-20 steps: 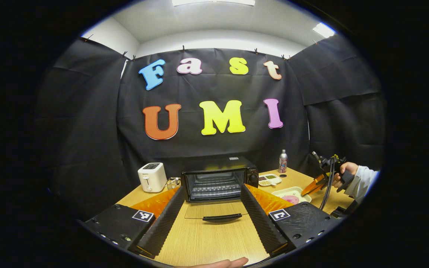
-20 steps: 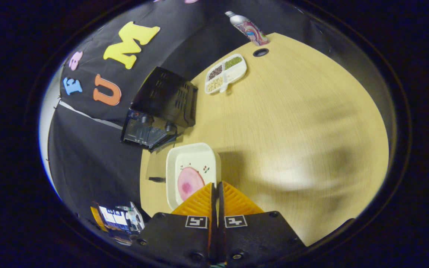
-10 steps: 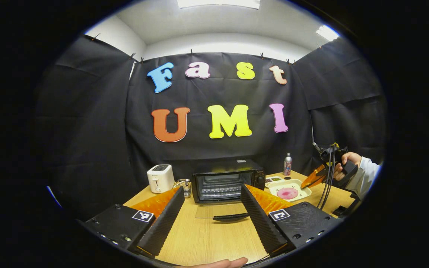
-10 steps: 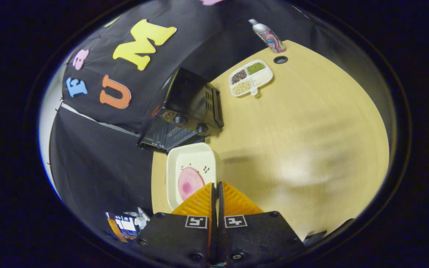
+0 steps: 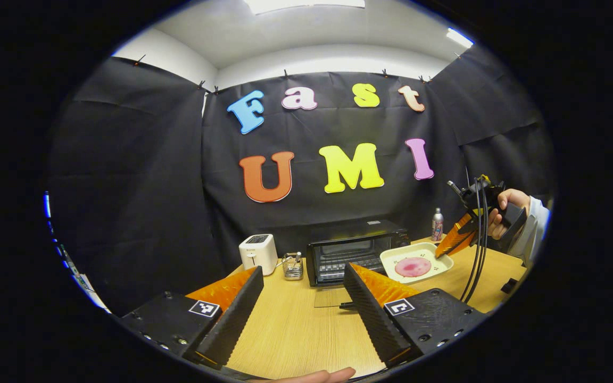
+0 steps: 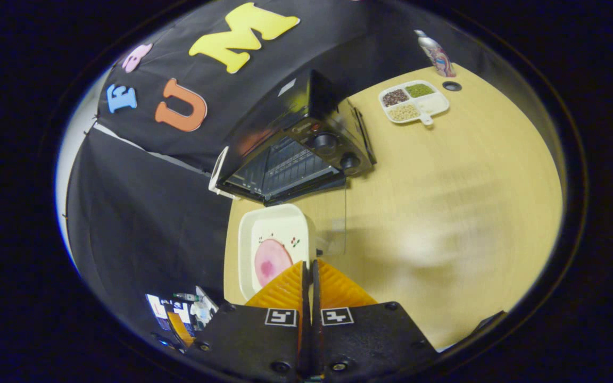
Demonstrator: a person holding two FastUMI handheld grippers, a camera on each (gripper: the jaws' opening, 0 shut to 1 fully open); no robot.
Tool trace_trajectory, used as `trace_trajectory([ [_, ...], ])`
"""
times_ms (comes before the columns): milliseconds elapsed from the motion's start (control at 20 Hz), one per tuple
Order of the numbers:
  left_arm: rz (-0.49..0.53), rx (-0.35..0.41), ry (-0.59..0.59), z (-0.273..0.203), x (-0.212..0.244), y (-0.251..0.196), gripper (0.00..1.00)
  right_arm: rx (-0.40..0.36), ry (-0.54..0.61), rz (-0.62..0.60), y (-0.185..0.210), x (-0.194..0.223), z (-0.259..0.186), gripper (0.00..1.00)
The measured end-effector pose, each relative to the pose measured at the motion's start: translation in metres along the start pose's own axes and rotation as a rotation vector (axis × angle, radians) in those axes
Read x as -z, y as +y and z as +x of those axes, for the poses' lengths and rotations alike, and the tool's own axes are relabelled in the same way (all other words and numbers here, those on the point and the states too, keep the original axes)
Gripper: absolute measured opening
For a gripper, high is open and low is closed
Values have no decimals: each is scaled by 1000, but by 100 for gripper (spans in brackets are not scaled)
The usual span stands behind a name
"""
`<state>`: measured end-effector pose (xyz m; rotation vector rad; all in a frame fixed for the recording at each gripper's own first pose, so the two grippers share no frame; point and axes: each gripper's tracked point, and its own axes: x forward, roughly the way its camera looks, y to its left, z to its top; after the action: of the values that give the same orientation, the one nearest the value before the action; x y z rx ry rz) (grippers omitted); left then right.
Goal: Open the electric oven with the left hand, put the food in, and close the electric oven.
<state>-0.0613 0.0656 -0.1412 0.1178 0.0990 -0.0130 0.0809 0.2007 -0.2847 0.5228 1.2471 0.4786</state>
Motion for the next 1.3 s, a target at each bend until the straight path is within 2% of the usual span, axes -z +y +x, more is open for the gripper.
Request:
trace_trajectory([
  [150, -10, -15, 3, 0, 8, 14, 96, 20, 14, -14, 17, 7, 29, 4],
  [200, -17, -22, 2, 0, 10, 19, 96, 25, 16, -12, 23, 9, 36, 1],
  [250, -20, -25, 4, 0, 12, 22, 96, 32, 12, -9, 29, 9, 45, 4],
  [350, -13, -36, 7, -1, 18, 32, 96, 49, -13, -1, 30, 3, 63, 2],
  [600, -15, -60, -3, 0, 20, 51, 96, 60, -103, 105, 40, -15, 106, 4],
  [800, -16, -45, -15, 4, 26, 50, 96, 78, -207, 211, 39, -39, 141, 4],
  [1100, -11, -66, -13, 9, 35, 69, 96, 88, -411, 353, 32, -91, 186, 1],
  [1300, -12, -92, -12, 12, 39, 81, 96, 61, -565, 433, 25, -125, 204, 4],
])
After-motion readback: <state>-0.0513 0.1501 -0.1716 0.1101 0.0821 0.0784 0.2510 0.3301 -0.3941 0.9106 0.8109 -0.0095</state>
